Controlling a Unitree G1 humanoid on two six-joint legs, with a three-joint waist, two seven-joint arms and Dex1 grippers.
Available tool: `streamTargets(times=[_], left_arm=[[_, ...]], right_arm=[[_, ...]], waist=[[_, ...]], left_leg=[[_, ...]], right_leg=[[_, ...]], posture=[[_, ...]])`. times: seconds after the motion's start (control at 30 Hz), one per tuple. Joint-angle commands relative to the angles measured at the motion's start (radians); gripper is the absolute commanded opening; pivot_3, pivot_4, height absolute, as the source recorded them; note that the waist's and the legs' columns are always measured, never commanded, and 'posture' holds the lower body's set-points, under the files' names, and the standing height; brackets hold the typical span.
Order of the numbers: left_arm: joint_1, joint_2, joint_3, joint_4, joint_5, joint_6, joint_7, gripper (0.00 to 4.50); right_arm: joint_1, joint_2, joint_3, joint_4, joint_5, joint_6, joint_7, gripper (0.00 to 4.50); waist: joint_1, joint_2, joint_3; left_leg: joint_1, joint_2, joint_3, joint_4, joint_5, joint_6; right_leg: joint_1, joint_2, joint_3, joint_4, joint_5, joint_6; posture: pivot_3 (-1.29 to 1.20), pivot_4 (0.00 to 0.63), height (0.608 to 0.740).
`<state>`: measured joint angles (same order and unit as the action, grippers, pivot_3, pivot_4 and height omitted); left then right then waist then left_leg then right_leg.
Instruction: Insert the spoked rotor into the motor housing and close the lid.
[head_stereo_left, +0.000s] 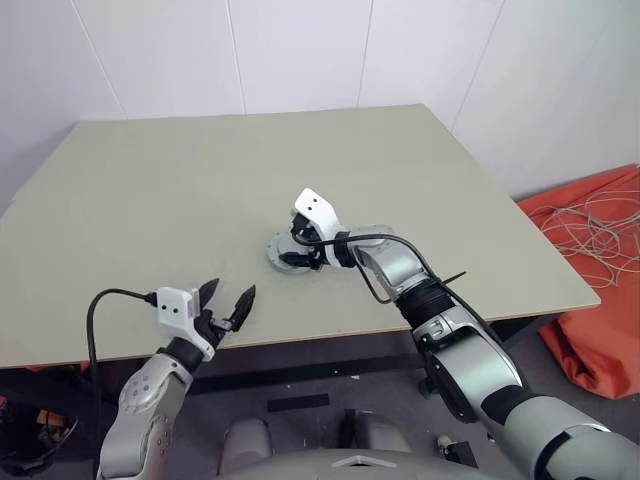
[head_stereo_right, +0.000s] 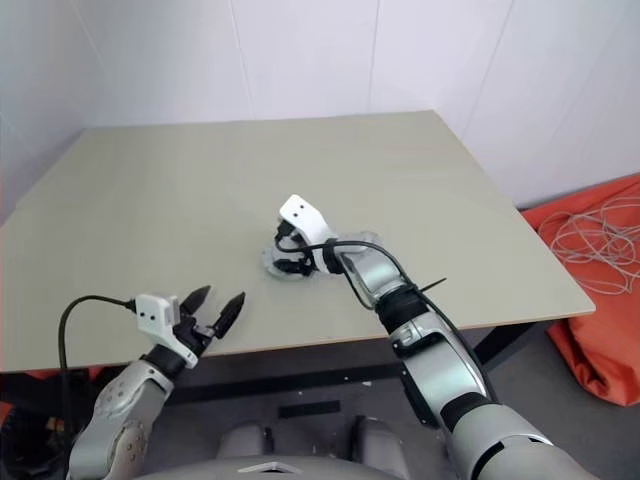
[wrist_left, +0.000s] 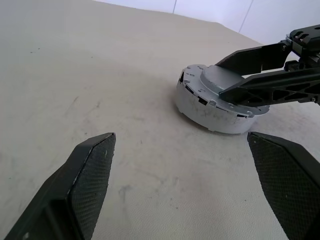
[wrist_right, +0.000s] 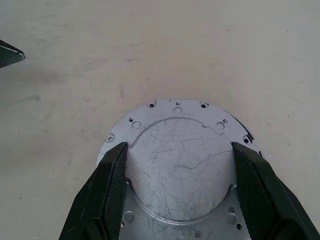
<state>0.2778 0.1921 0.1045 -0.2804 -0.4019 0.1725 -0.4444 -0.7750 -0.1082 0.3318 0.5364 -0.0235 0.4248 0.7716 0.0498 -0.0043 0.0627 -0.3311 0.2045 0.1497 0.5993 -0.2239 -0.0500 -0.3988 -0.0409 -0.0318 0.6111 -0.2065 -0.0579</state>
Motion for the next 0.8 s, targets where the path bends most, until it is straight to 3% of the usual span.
streamTargets(times=[0.03,0.4,0.8], left_arm=[[-0.015,0.007,0.002,-0.039,-0.012,0.008,0.005,4.50],[0.004,0.013,0.018,-0.020,-0.019,-0.009,-0.020,4.50],[0.016,0.006,0.014,-0.008,-0.013,-0.030,-0.031,4.50]], right_arm=[[-0.010,0.007,-0.011,-0.001,-0.007,0.024,-0.026,3.11],[-0.039,0.020,-0.043,0.040,-0.008,0.065,-0.106,3.11],[-0.052,0.005,-0.010,0.048,-0.022,0.070,-0.096,3.11]], waist=[[-0.002,0.000,0.000],[-0.003,0.000,0.000],[-0.001,0.000,0.000]], left_leg=[[0.000,0.000,0.000,0.000,0.000,0.000],[0.001,0.000,0.000,0.000,0.000,0.000],[0.002,0.000,0.000,0.000,0.000,-0.001]], right_leg=[[0.000,0.000,0.000,0.000,0.000,0.000],[0.001,0.000,0.000,0.001,0.000,0.001],[0.001,0.000,0.000,0.001,0.000,0.001]], posture=[[0.00,0.000,0.740],[0.00,0.000,0.740],[0.00,0.000,0.740]])
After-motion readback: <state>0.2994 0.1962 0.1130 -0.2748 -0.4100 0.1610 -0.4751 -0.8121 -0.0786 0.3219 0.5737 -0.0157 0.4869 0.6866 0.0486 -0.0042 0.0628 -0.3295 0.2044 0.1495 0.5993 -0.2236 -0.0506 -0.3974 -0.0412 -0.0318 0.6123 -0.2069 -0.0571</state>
